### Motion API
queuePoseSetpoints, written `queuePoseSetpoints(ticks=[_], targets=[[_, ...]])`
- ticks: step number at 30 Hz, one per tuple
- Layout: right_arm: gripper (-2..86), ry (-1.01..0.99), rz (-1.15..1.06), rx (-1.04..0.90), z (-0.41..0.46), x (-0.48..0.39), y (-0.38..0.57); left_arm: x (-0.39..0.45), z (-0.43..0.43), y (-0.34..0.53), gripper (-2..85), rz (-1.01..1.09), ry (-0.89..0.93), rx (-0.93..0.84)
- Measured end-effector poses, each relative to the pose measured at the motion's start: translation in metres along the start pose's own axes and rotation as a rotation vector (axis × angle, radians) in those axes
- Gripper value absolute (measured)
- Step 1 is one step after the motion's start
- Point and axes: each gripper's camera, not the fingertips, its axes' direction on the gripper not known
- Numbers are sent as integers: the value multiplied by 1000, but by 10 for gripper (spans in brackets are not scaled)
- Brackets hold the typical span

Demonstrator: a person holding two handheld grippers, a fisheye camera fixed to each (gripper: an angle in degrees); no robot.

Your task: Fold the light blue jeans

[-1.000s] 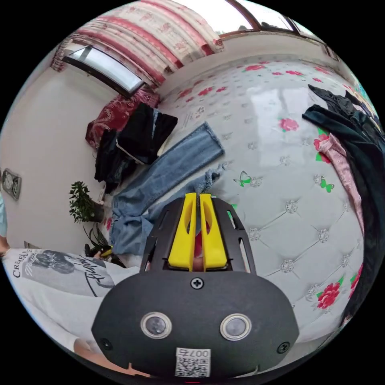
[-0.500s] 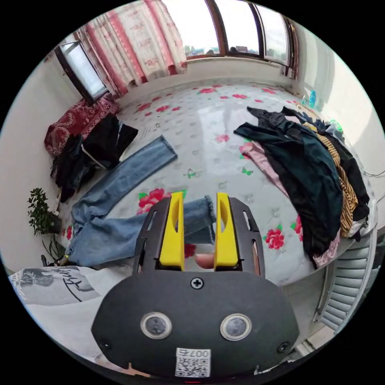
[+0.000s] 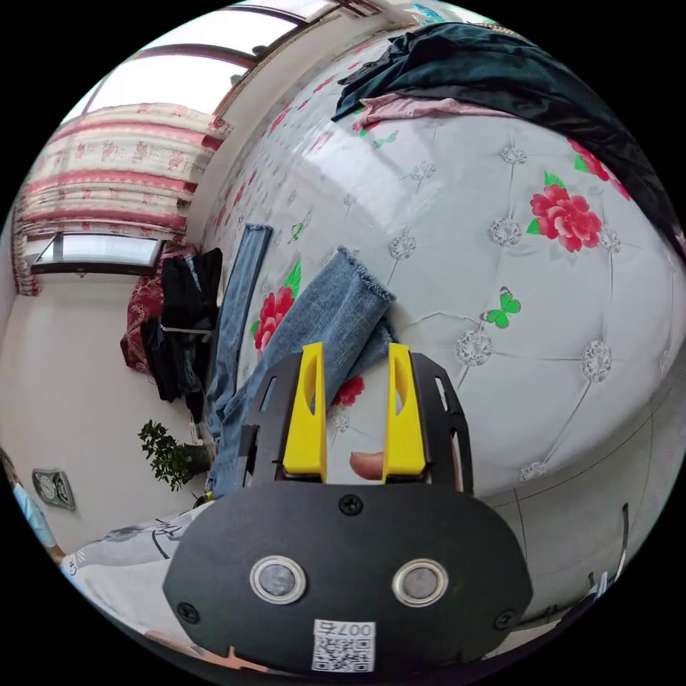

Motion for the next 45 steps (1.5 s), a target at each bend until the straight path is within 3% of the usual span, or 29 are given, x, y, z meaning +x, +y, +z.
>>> queuePoseSetpoints(ticks=[7, 9, 14, 17, 20, 23, 26, 29, 33, 39, 42, 45], targets=[[25, -33, 74, -57, 36, 5, -38, 31, -37, -21, 2, 39, 76, 19], [13, -63, 4, -43, 28, -16, -50, 38, -43, -30, 2, 30, 117, 32], [1, -349, -465, 167, -71, -136, -60, 93, -92, -38, 1, 193, 151, 137], [2, -248, -611, 251, -114, -168, -47, 102, -91, -24, 2, 274, 39, 83], [9, -64, -511, 198, -100, -146, -50, 72, -36, -2, 2, 253, -138, -84], [35, 34, -338, 106, -49, -88, -49, 23, 27, 27, 2, 134, -153, -225], [55, -50, -170, -63, -4, -35, -37, -6, 25, 43, 2, 43, -46, -153], [58, -59, -61, -77, 18, -3, -25, -30, -1, 31, 1, -20, 44, -62], [57, -95, 2, -89, 42, 13, -28, -37, -9, 7, 1, -20, -9, -20], [25, -10, 18, -62, 75, 3, -34, -40, 50, 8, 4, 11, -127, -81], [5, 111, -59, -152, 88, -17, -40, -57, 69, 20, 5, -7, -149, -78], [0, 486, -211, -122, 81, -46, -40, -76, 92, 38, 5, 6, -188, -100]])
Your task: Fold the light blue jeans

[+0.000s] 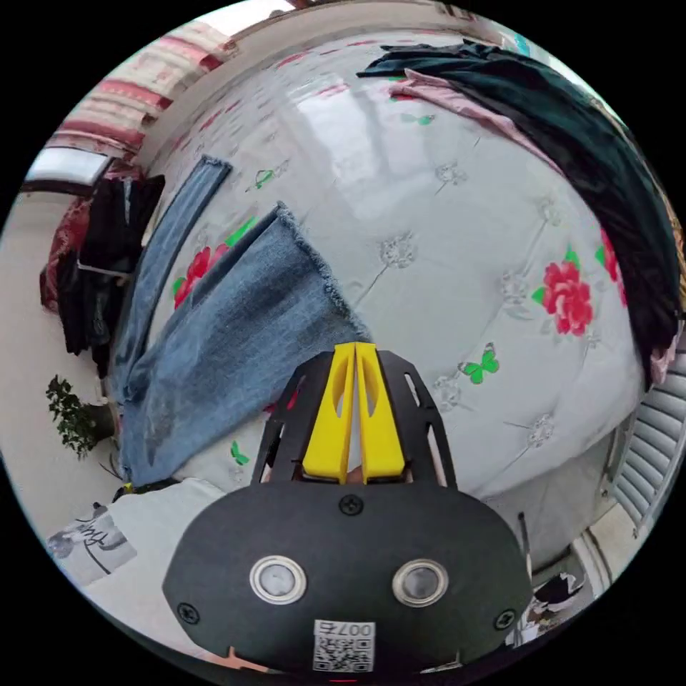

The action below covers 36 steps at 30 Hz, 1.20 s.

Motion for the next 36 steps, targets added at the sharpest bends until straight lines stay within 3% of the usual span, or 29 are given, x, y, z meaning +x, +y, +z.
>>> queuePoseSetpoints(ticks=[2, 7, 12, 18, 21, 23, 25, 26, 30, 31, 36], targets=[[0, 131, 8, 104, -24, 3, 4, -14, 27, 15, 8, 5, -11, -14], [15, -73, -85, 184, -49, -22, -8, -58, 30, 43, 38, -113, -89, 77], [23, -104, -367, 101, -9, -131, -29, -36, 41, 25, 74, 17, -179, 131], [24, -66, -768, -11, 49, -288, -33, 95, 154, -32, 81, 442, -224, 68], [25, -63, -946, -72, 72, -345, -25, 169, 222, -36, 88, 681, -106, 25], [23, -13, -1056, -131, 95, -376, -16, 240, 272, -4, 90, 980, -46, 22], [18, 55, -1092, -229, 121, -387, -10, 284, 315, 30, 88, 1201, -68, -6], [15, 65, -1108, -153, 118, -388, -5, 304, 347, 49, 85, 1300, -94, -35], [3, 85, -1074, -166, 119, -387, -5, 322, 445, 78, 59, 1426, -209, -152], [2, 61, -1042, -179, 118, -384, -7, 320, 450, 79, 47, 1473, -190, -109], [7, 74, -843, -99, 97, -350, -20, 291, 475, 24, 10, 1263, 41, -299]])
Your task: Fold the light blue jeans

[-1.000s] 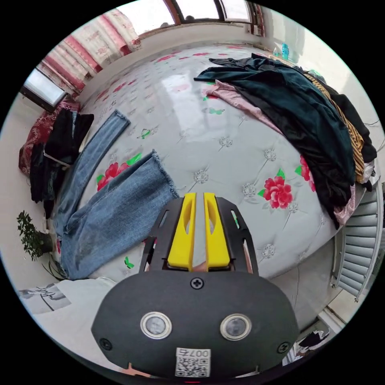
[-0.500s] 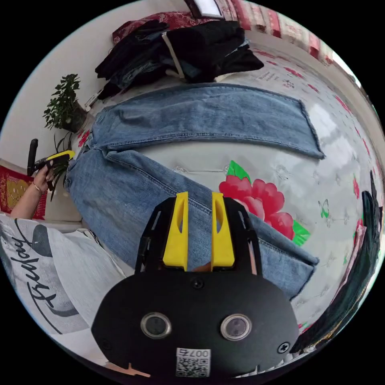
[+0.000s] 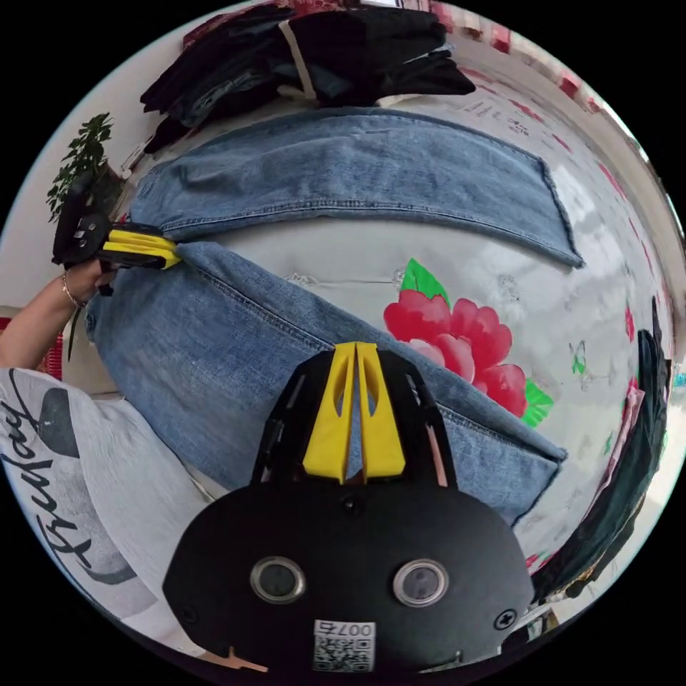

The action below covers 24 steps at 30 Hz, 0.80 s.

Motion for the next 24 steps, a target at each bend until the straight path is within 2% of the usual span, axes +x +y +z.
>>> queuePoseSetpoints(ticks=[2, 8, 11, 17, 19, 21, 24], targets=[[25, 30, 167, 66, -18, 33, 27, -12, 15, 12, 2, -28, 50, 7], [69, 39, 630, 126, -52, 145, 122, 1, 50, 27, -2, -16, -43, -26], [71, 14, 730, 159, -61, 182, 151, -5, 59, 35, -3, -36, -26, -33], [38, -171, 674, 113, -35, 201, 146, -11, 74, 48, -3, -51, -32, -64], [18, -97, 630, 99, -39, 190, 146, -12, 78, 50, -4, -49, -49, -74], [9, -41, 561, 142, -54, 175, 155, -13, 80, 53, -4, -35, -67, -82], [2, -91, 509, 312, -98, 157, 195, -16, 85, 61, -5, -32, -81, -87]])
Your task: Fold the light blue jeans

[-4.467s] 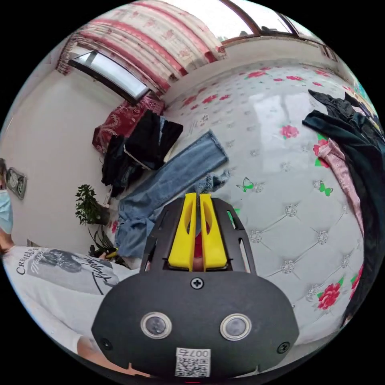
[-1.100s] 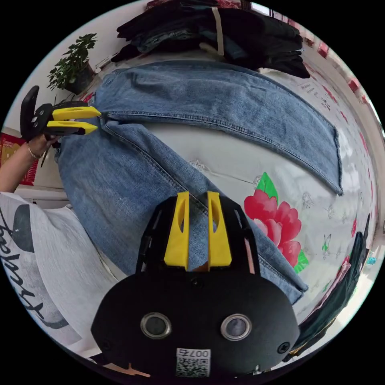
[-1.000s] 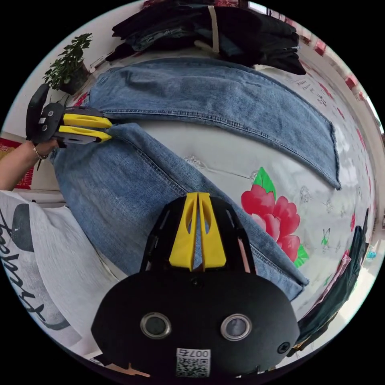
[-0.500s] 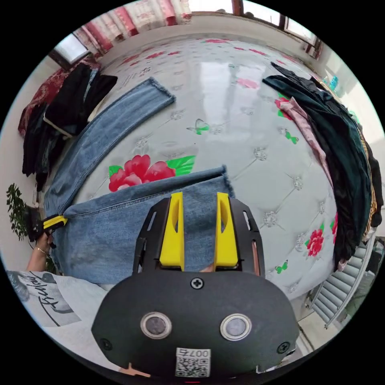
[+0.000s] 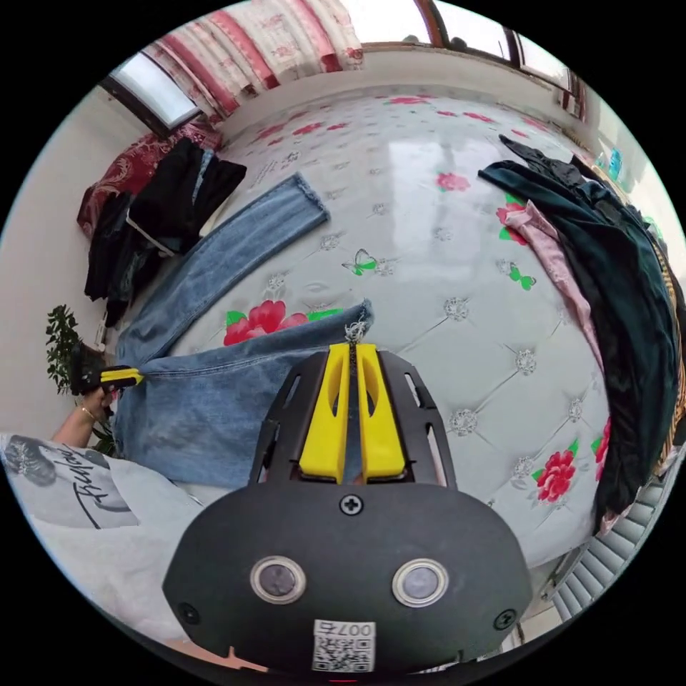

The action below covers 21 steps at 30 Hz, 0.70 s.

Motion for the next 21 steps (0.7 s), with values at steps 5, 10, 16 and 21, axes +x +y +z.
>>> queuePoseSetpoints(ticks=[5, 10, 16, 21], targets=[[-1, -222, 14, 220, -97, -1, 80, 0, -8, 27, -6, 27, -6, 11], [-1, -155, -13, 133, -113, -10, 118, 5, -9, 51, -6, 109, -39, 8], [-1, -90, 37, 146, -97, -14, 120, -2, 2, 56, -6, 74, -68, 16], [-1, -97, 108, 105, -68, -6, 124, -9, 14, 61, -6, 54, -66, 6]])
